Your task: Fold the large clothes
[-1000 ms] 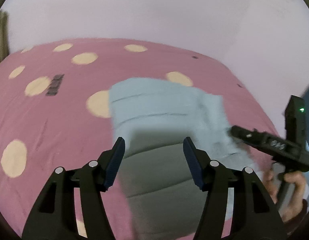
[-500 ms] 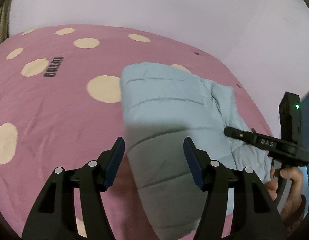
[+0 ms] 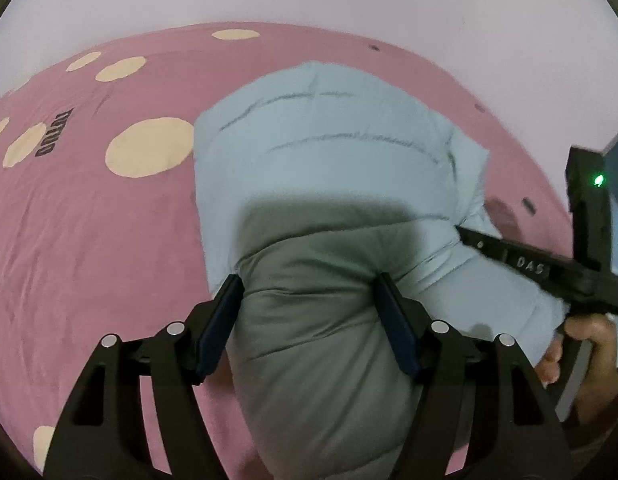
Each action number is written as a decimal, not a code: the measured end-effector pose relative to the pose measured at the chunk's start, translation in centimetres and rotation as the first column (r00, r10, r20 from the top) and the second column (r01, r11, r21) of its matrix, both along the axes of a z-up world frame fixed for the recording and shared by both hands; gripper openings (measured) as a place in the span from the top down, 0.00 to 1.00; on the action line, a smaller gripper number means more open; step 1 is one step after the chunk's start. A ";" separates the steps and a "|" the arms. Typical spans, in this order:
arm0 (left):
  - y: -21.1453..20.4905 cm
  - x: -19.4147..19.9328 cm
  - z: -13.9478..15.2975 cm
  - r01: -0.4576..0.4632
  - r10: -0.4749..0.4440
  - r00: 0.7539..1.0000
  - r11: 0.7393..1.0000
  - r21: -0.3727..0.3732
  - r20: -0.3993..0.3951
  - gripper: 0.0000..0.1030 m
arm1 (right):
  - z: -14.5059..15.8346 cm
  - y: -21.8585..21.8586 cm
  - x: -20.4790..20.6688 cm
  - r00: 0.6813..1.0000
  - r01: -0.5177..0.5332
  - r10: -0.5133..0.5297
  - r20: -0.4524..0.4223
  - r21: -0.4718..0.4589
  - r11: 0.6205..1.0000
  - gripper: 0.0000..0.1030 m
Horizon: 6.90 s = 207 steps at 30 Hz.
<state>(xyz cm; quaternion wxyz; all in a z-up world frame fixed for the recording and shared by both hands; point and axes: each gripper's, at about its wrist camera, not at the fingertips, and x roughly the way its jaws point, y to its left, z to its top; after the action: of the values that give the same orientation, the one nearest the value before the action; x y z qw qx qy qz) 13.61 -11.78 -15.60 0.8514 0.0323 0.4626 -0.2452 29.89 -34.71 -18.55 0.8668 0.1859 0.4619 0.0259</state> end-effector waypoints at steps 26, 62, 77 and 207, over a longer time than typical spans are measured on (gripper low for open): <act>1.9 -4.1 1.4 -0.010 0.012 0.999 0.998 -0.056 0.044 0.34 | 4.2 3.5 -10.5 0.984 -0.054 0.068 0.166 -0.088 0.995 0.72; -2.5 4.5 5.2 -0.153 0.161 0.984 0.984 -0.093 0.078 0.31 | 6.7 1.9 1.7 0.976 0.115 -0.106 0.188 -0.037 0.993 0.70; -3.8 5.9 -0.7 -0.166 0.167 0.982 0.986 -0.019 0.087 0.27 | 0.4 2.1 3.6 0.985 0.128 -0.119 0.124 -0.069 0.989 0.69; 17.9 10.9 -2.9 -0.460 0.365 0.886 0.774 -0.435 -0.287 0.51 | -3.8 11.4 9.7 0.990 -0.106 0.039 0.133 0.543 0.833 0.70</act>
<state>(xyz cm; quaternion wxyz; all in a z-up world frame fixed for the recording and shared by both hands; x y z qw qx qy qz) 24.49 6.16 -18.47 0.8170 -0.3105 0.4579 -0.1627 39.60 -23.28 -22.34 0.8009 0.4070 0.3906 0.2007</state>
